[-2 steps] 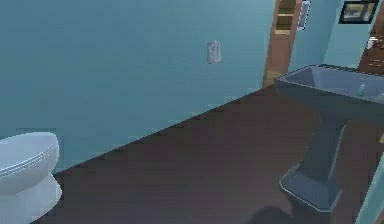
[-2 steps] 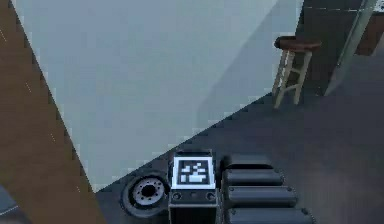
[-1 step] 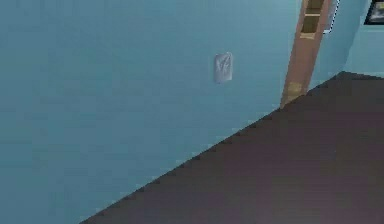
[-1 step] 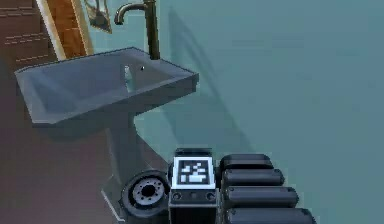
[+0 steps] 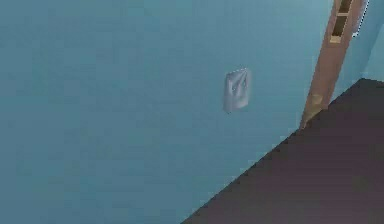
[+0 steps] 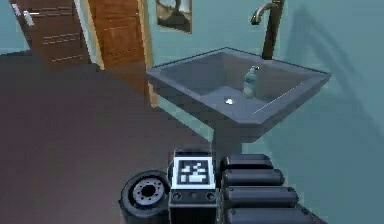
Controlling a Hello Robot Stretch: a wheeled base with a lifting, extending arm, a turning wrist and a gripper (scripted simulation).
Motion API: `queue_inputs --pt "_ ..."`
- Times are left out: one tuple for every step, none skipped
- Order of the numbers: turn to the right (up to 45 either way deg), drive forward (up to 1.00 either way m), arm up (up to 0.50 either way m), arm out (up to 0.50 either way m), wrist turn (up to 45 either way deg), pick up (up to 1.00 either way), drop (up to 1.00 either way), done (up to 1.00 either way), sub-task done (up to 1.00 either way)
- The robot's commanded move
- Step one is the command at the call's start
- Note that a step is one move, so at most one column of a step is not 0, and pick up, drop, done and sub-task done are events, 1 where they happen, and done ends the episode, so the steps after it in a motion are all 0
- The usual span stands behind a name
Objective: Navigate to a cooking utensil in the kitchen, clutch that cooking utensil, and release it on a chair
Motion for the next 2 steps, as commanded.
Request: queue_inputs --pt "42.0 0.00 0.00 0.00 0.0 0.00 0.00 0.00 0.00" --pt "3.0 0.00 0.00 0.00 0.0 0.00 0.00 0.00 0.00"
